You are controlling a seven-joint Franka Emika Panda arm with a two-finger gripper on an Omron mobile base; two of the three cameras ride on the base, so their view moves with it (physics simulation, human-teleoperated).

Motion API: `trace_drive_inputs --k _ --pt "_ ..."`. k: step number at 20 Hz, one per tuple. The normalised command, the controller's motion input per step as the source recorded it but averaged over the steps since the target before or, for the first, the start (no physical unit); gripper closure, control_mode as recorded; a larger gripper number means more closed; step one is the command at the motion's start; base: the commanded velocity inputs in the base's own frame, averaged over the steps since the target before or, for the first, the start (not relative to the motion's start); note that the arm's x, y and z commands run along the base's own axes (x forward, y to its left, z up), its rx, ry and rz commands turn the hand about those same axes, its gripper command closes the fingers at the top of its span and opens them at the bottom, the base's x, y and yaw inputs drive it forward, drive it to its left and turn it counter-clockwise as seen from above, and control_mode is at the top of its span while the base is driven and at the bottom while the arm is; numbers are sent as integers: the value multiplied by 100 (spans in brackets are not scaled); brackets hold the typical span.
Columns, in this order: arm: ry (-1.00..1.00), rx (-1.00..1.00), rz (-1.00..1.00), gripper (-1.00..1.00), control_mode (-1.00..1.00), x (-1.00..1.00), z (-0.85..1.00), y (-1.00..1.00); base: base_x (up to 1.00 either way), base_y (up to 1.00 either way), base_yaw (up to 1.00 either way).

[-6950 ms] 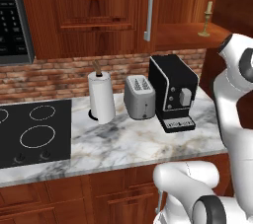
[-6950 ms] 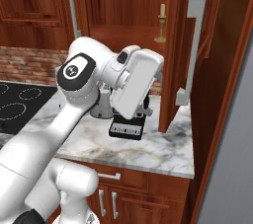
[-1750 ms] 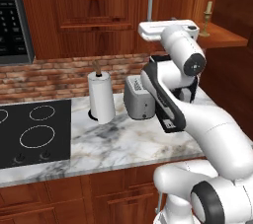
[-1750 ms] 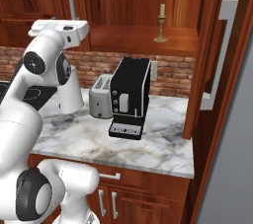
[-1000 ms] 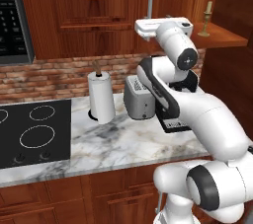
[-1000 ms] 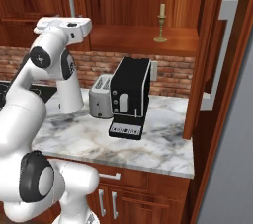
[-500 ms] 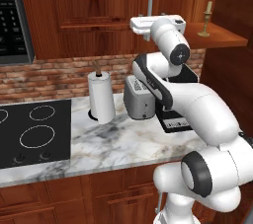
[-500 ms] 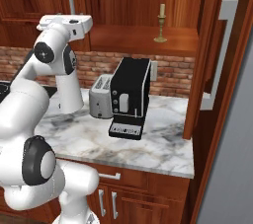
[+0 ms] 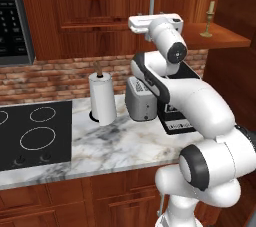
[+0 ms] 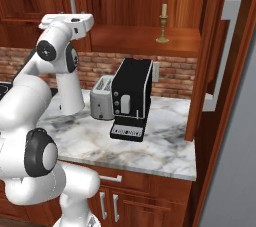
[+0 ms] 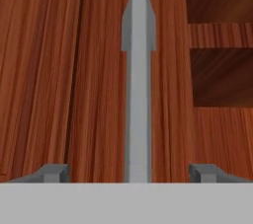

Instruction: Get the candle and the beer from the cabinet and move them to the dining counter.

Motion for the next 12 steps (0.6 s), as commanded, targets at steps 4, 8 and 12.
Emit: trace_drive_inputs --k 4,8,12 --pt "0 0 0 100 -100 30 0 7 0 0 0" --pt "0 0 0 100 -100 30 -1 10 0 0 0" --pt "0 0 0 100 -100 15 0 4 0 0 0"
